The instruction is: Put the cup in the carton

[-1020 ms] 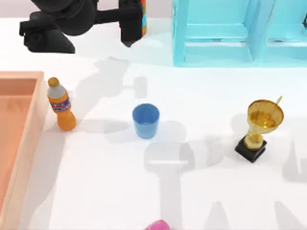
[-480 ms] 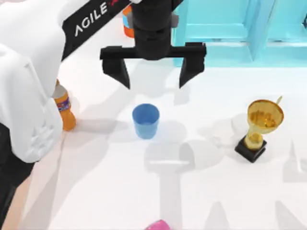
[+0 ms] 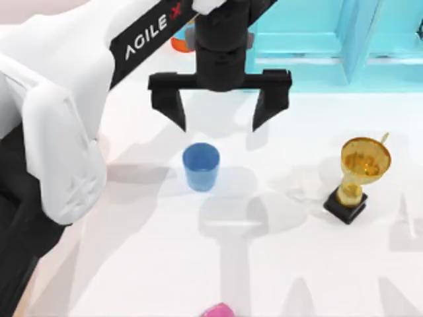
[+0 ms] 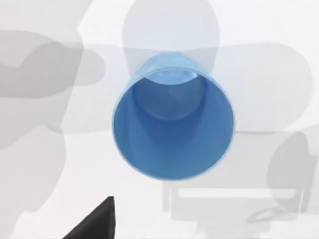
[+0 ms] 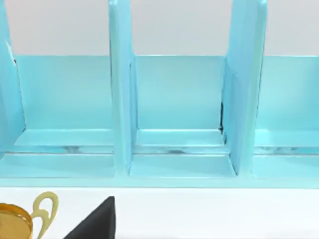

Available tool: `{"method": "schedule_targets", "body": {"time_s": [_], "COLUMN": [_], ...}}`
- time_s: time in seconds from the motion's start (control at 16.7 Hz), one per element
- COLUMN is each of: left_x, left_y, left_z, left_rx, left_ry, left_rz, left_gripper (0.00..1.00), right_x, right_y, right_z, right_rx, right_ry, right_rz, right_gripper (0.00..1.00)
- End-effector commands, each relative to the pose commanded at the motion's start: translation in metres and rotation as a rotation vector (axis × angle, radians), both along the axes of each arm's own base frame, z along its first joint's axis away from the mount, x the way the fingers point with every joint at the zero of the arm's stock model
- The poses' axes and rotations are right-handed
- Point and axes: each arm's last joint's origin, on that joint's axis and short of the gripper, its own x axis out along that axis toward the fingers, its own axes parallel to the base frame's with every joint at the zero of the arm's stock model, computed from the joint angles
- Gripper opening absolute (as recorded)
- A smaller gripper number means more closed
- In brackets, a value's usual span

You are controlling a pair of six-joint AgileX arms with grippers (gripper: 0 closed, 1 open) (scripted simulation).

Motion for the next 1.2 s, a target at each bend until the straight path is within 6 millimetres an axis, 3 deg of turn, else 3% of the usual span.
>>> {"method": "schedule_targets", "body": {"time_s": [0.3,0.78,1.08,1.2], "left_x": [0.003,0.001,0.0,0.0], "left_y": [-0.001,0.0,0.0,0.0], "left_z": [-0.014,-0.094,-0.1,-0.1], "left_rx": [-0.003,0.0,0.0,0.0], "left_ry": [-0.004,0.0,0.0,0.0], "left_rz": [0.0,0.0,0.0,0.0], "left_gripper": [1.0,1.0,1.0,0.85], "right_x": [0.0,0.0,0.0,0.0], "right_y": [0.0,0.0,0.0,0.0], "right_z": [0.0,0.0,0.0,0.0], "right_rx": [0.0,0.0,0.0,0.0], "right_ry": [0.0,0.0,0.0,0.0], "right_rz": [0.0,0.0,0.0,0.0], "right_gripper": [1.0,1.0,1.0,1.0]}}
